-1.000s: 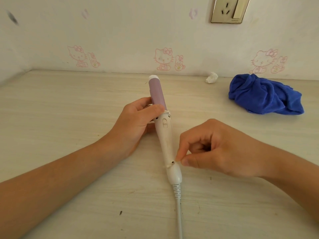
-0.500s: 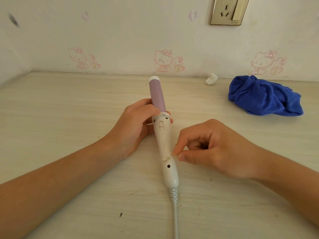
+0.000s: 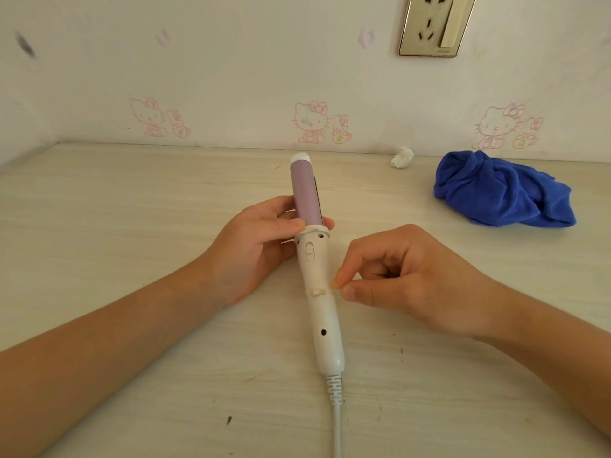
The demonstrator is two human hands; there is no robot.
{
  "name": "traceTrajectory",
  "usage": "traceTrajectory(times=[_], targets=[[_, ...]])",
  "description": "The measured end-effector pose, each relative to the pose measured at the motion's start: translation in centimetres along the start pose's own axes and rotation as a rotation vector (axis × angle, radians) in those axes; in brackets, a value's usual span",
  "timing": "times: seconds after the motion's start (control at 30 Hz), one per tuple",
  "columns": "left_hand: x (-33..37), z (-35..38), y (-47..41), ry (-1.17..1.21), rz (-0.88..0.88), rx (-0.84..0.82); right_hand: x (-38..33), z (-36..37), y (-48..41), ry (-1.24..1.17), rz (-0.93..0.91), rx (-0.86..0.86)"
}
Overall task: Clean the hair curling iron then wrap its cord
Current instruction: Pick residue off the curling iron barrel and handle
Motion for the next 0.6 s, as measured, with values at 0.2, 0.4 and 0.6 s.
traceTrajectory(times=[0.2, 0.4, 0.6], targets=[[-0.4, 0.0, 0.1, -0.043, -0.014, -0.009, -0.7, 0.7, 0.3, 0.008, -0.057, 0.021], [-0.6, 0.0, 0.0, -0.049, -0.044, -0.031, -0.7, -0.7, 0.2, 0.068, -0.079, 0.183], [-0.5, -0.1, -0.1, -0.035, -0.054, -0.05, -1.1, 0.0, 0.3, 0.054, -0.101, 0.13]])
Point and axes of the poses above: each hand's wrist, its own y-axis away from the middle knuckle, its own z-axis out of the palm, x = y × z, the point moved 7 cm from there along -y, towards the middle knuckle, and after that the axes turned 2 degrees about -y, right-handed, at the moved point
